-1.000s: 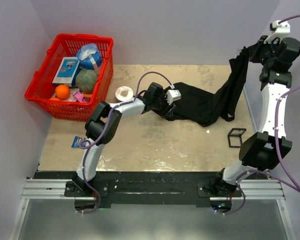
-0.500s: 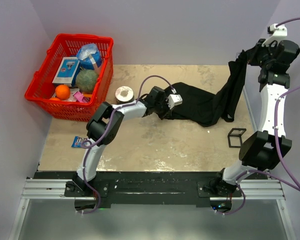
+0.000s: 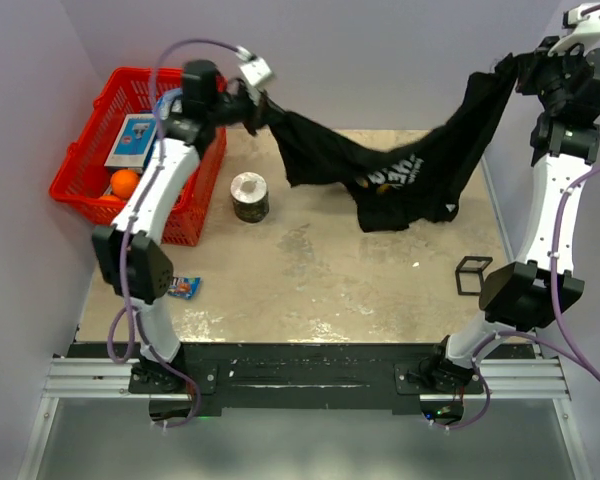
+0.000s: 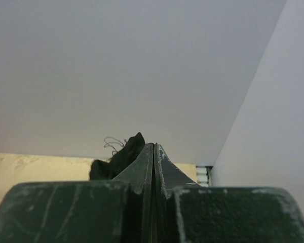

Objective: Remove the brooch from the garment

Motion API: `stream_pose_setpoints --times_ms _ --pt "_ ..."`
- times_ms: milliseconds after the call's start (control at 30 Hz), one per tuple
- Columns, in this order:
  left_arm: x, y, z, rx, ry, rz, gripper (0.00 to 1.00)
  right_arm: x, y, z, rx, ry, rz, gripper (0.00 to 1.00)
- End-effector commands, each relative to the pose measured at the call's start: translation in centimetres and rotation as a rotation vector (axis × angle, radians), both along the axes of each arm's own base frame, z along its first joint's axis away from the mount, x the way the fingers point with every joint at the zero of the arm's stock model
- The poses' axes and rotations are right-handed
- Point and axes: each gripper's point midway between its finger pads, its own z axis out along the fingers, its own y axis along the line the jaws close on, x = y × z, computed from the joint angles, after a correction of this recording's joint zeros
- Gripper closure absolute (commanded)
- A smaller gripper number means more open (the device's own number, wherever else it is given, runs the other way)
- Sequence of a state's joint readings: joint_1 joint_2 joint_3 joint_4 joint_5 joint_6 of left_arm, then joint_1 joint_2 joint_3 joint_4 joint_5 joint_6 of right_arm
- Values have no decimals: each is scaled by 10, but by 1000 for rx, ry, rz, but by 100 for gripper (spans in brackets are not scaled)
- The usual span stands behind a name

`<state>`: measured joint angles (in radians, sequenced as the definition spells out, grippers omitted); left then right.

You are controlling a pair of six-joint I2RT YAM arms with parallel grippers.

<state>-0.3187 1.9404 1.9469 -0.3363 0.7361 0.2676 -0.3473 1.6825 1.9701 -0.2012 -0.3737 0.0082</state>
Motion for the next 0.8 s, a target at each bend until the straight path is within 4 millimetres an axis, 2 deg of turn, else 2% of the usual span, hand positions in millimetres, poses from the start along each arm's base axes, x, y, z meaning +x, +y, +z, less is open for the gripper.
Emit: stream_pose_setpoints --times_ms 0,33,100,133,200,233,300,333,367,400,433,467,500,533,567,600,667,700,733,767 --pt "-23 36 99 -93 -150 21 100 -30 -3 77 -104 -194 -65 100" --pt "-27 43 114 -101 -182 43 100 -34 -3 82 -114 -204 -69 100" --pt "-33 47 124 -104 -206 56 100 -50 4 96 -125 -227 -65 100" --pt "-45 50 135 -110 -231 52 100 -54 7 96 -127 -224 -58 100" --pt "-54 51 128 -111 -201 50 100 -71 17 99 -133 -224 -37 100" --pt "-65 53 135 -115 -212 43 100 -77 20 99 -128 -222 -32 100" --pt "-74 54 117 -95 -175 36 100 -82 25 84 -115 -184 -11 100" --pt "-81 56 118 -92 -179 39 100 -93 31 88 -118 -193 -2 100" --pt "-82 57 101 -79 -145 40 100 -96 33 83 -116 -182 5 100" --pt "-84 57 94 -75 -133 40 100 -95 34 69 -111 -152 12 100" --pt "-87 57 89 -64 -133 38 100 -100 36 67 -116 -149 15 100" --pt "-88 54 71 -47 -104 31 100 -101 37 61 -114 -138 18 100" --pt "-88 51 62 -35 -93 28 100 -97 36 44 -102 -101 22 100" --pt "-85 49 48 -15 -82 23 100 -98 38 38 -102 -87 31 100" --pt "-86 43 28 2 -44 6 100 -97 38 30 -97 -70 34 100" --pt "-82 39 15 12 -25 3 100 -92 36 6 -79 -26 39 100" --pt "-73 31 -30 45 59 -12 100 -87 40 -14 -45 5 63 100" --pt "-66 27 -42 50 77 -11 100 -82 39 -38 -21 51 69 100" --pt "-54 23 -72 71 129 -8 100 -79 39 -47 -2 65 73 100" --pt "-46 17 -79 74 130 -12 100 -72 37 -58 11 79 75 100"
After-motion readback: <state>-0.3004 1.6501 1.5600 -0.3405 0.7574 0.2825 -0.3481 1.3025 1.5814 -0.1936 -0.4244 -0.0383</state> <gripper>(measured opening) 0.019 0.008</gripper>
